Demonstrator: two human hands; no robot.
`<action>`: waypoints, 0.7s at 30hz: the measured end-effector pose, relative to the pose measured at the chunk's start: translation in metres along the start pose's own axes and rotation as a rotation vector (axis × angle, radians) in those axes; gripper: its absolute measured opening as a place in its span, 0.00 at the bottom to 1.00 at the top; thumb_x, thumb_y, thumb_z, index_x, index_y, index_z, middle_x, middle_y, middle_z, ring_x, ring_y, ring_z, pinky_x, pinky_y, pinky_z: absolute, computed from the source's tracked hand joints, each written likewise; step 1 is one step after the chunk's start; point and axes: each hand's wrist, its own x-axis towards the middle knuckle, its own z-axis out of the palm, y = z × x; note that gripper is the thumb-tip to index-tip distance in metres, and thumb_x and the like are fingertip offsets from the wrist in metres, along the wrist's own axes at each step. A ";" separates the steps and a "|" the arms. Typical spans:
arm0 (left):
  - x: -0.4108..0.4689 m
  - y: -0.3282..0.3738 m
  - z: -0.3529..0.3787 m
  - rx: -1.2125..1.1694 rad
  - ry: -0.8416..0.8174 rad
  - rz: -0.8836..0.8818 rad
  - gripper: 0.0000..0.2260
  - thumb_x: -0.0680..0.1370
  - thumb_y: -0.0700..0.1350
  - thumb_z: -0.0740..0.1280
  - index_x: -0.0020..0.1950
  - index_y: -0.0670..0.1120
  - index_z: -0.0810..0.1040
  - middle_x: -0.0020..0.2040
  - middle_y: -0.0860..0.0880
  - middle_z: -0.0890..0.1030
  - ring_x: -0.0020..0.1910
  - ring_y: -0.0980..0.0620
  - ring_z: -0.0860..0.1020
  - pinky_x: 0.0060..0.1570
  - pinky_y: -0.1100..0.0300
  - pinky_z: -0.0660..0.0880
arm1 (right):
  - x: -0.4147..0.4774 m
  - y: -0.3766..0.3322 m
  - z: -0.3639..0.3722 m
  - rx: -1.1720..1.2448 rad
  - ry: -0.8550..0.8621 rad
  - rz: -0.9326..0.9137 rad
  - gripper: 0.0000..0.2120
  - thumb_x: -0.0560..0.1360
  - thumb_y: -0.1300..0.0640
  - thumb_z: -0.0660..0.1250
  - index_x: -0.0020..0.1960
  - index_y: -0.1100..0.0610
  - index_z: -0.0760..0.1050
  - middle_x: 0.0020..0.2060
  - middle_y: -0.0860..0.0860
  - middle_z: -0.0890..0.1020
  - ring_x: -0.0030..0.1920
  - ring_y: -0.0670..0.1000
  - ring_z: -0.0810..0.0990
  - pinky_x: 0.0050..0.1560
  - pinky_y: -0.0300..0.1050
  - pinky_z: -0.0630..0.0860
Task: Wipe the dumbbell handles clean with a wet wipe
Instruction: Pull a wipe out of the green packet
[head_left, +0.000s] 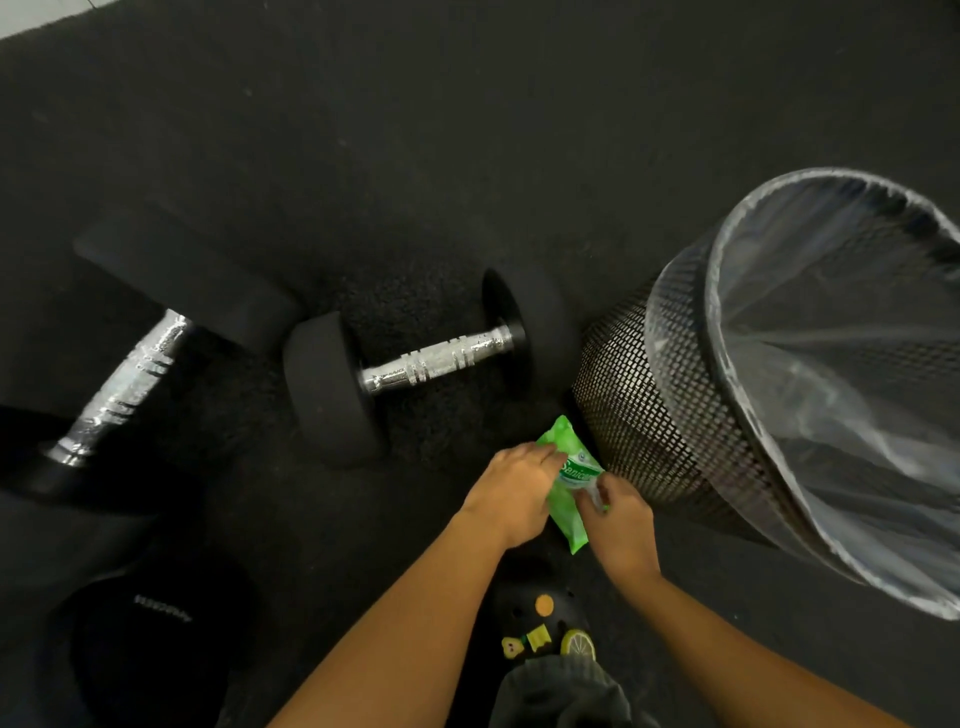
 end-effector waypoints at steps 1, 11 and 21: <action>0.000 -0.001 0.001 0.004 0.002 0.000 0.26 0.77 0.40 0.61 0.75 0.44 0.58 0.75 0.46 0.61 0.74 0.49 0.58 0.71 0.56 0.53 | 0.000 0.001 0.001 -0.004 0.006 -0.006 0.08 0.73 0.65 0.67 0.37 0.60 0.70 0.35 0.54 0.72 0.37 0.52 0.70 0.34 0.39 0.57; -0.012 0.008 0.008 0.062 -0.063 -0.056 0.31 0.77 0.39 0.60 0.77 0.47 0.50 0.77 0.47 0.54 0.75 0.47 0.54 0.73 0.55 0.52 | -0.004 0.000 0.009 0.014 0.055 0.005 0.06 0.73 0.63 0.67 0.44 0.67 0.77 0.38 0.55 0.74 0.40 0.51 0.71 0.41 0.41 0.63; -0.019 0.004 0.008 -0.040 -0.108 -0.155 0.31 0.77 0.38 0.60 0.77 0.47 0.49 0.77 0.48 0.55 0.75 0.48 0.53 0.74 0.53 0.50 | -0.017 -0.003 0.000 0.071 0.091 0.043 0.09 0.75 0.59 0.66 0.40 0.65 0.74 0.38 0.57 0.76 0.39 0.53 0.73 0.40 0.42 0.64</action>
